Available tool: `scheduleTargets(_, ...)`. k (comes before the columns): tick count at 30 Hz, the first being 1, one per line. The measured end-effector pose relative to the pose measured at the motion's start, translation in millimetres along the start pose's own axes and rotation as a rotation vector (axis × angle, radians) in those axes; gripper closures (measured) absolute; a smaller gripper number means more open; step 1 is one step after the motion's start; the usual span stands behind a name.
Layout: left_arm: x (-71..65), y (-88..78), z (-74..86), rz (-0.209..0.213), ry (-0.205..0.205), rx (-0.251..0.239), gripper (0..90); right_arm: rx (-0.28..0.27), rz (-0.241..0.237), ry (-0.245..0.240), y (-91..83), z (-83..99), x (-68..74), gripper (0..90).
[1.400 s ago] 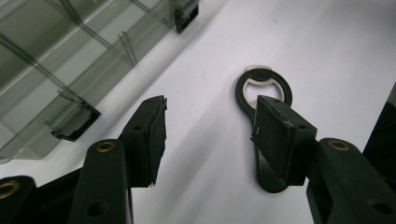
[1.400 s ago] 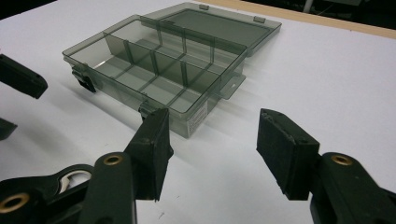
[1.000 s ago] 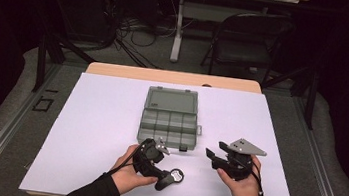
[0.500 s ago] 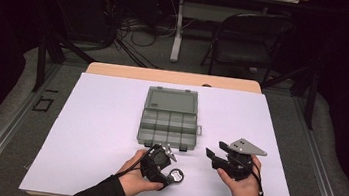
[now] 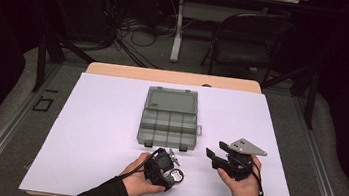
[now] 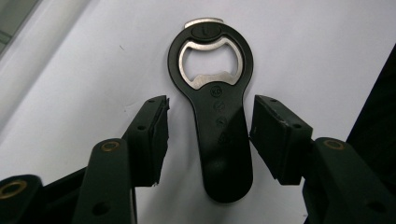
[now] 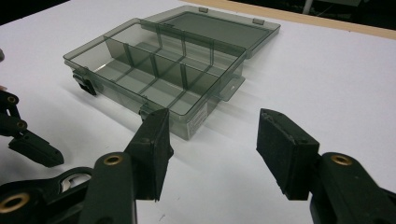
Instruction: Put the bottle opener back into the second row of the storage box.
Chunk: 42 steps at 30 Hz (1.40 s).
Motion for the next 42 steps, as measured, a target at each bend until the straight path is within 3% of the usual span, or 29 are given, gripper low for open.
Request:
scheduleTargets(19,2.2,0.6,-4.3,-0.031,0.057,0.098,61.2,0.004,-0.004,0.011,0.7,0.8,0.3,44.7)
scheduleTargets(42,4.5,0.6,-4.9,-0.018,0.075,0.098,64.2,0.004,-0.004,0.018,2.6,2.1,-1.6,45.1)
Point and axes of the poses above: each handheld gripper's, and its own axes: y roughly forward along the jaws, z roughly out of its underside, x roughly to its left, the point moved 5 cm from there along y, roughly forward along the jaws, and after that the axes turned 4 degrees about z, right-handed, at the moved point
